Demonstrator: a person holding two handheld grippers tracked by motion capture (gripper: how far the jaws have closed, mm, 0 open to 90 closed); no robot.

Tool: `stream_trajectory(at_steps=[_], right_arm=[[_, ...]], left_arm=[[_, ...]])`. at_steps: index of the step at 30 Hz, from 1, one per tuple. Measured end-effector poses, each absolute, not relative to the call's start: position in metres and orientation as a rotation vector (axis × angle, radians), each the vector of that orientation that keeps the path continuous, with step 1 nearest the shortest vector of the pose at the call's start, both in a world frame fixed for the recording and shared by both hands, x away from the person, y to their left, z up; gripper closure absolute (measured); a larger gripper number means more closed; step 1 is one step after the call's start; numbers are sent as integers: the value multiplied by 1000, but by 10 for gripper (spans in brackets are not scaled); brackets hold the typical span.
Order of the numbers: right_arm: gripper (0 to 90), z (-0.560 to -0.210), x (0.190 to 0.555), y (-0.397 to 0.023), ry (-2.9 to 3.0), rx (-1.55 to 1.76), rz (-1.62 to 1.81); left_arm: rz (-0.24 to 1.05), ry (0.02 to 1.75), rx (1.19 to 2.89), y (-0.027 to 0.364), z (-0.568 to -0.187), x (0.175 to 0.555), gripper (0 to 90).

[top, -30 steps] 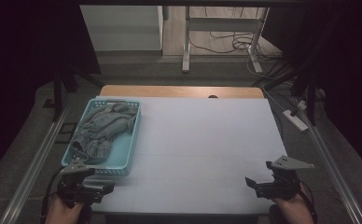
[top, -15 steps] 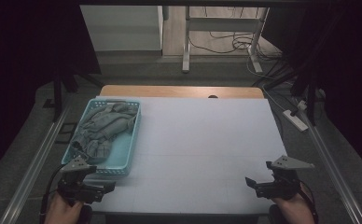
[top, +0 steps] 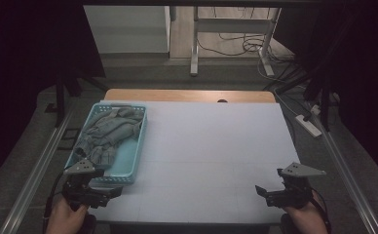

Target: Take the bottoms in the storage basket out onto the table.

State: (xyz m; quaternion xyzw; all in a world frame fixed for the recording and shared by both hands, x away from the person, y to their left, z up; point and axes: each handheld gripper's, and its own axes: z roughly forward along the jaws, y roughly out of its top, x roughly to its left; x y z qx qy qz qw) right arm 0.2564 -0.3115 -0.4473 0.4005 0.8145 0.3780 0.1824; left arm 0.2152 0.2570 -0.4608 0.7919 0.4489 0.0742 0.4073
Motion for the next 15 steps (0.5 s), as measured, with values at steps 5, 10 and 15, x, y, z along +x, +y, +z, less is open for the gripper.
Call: stream_trajectory(at_steps=[5, 10, 15], right_arm=[[8, -448, 257, -311, 2300, 1133, 1069], [8, -448, 257, -311, 2300, 1138, 1067], [9, -448, 258, -311, 2306, 1136, 1059]], left_arm=[[177, 1134, 1968, 258, -459, 217, 0], [181, 1134, 1980, 257, -456, 221, 0], [194, 1121, 2001, 256, -452, 226, 0]])
